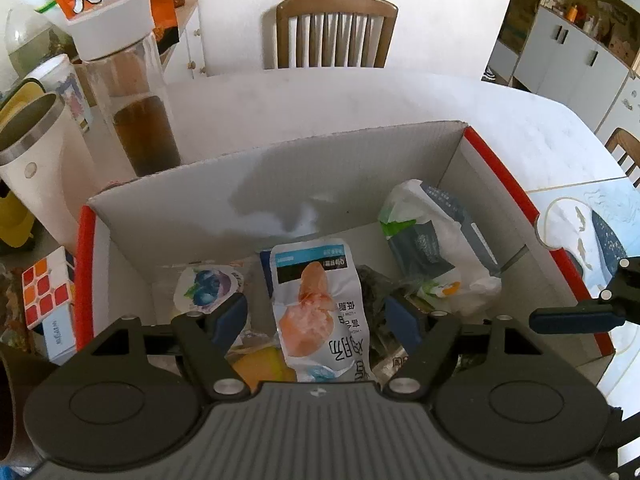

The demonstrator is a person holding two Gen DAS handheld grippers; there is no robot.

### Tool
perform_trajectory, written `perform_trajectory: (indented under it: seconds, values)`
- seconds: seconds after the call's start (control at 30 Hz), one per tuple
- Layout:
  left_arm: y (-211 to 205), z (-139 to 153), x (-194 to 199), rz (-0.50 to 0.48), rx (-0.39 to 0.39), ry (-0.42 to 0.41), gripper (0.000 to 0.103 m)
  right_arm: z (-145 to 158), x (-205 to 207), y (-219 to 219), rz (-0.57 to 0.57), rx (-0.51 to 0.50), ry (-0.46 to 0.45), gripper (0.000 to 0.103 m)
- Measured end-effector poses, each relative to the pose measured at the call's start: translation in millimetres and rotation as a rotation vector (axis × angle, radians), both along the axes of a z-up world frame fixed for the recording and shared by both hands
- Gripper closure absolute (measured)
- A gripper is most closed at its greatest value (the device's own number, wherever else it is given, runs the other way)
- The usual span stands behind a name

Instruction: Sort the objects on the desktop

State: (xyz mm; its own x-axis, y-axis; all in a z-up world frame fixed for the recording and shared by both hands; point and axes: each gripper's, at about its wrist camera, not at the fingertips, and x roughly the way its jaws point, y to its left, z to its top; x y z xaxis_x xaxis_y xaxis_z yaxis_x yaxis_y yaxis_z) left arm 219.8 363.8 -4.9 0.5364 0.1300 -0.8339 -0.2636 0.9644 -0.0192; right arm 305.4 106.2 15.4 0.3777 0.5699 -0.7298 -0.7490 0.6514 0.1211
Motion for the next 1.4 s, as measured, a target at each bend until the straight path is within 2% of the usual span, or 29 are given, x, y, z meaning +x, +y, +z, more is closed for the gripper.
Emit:
perform_trajectory:
  seconds: [0.1,0.23,0.33,0.83,0.97,1.1,1.17,1.23,1.37,1.4]
  values:
    - [-2.2,6.1,-3.5,0.0,-0.002,-0.012,0.027,4.0,-1.0,-2.8,-0.006,0.013,-0.004,0.049]
    - [-8.6,17.5,-10.7,-0.008,-0.006,-0.04,0.027,9.2,-1.4,-7.2,-0.016,0.024,-0.013,0.049]
    - [-16.6,25.2,-17.0,-0.012,0.004,-0.052,0.02,12.3,-2.7,-11.3,-0.026,0.032,-0.015,0.049]
    - [-44.3,48.7,-59.0,0.052,-0.008,-0.125,0.019,27.6,-13.2,-29.5,-0.068,0.067,-0.029,0.049]
    - [-53.6,52.9,-70.3,0.064,0.014,-0.139,0.017,33.5,-18.2,-32.7,-0.069,0.079,-0.046,0.04]
    - [-62.4,54.8,-77.5,0.063,0.023,-0.146,0.015,37.7,-22.6,-37.0,-0.08,0.089,-0.059,0.039]
    - [-66.0,55.2,-80.3,0.063,0.029,-0.152,0.006,38.4,-25.1,-39.3,-0.082,0.093,-0.062,0.04]
    - [-69.8,56.4,-83.3,0.065,0.043,-0.163,0.0,39.2,-28.8,-42.3,-0.084,0.092,-0.068,0.039]
    - [-76.3,59.3,-87.6,0.066,0.056,-0.176,0.0,40.5,-33.7,-50.3,-0.094,0.104,-0.072,0.036]
    - [-77.8,59.6,-88.7,0.065,0.055,-0.18,0.0,41.0,-34.6,-52.0,-0.098,0.108,-0.073,0.032]
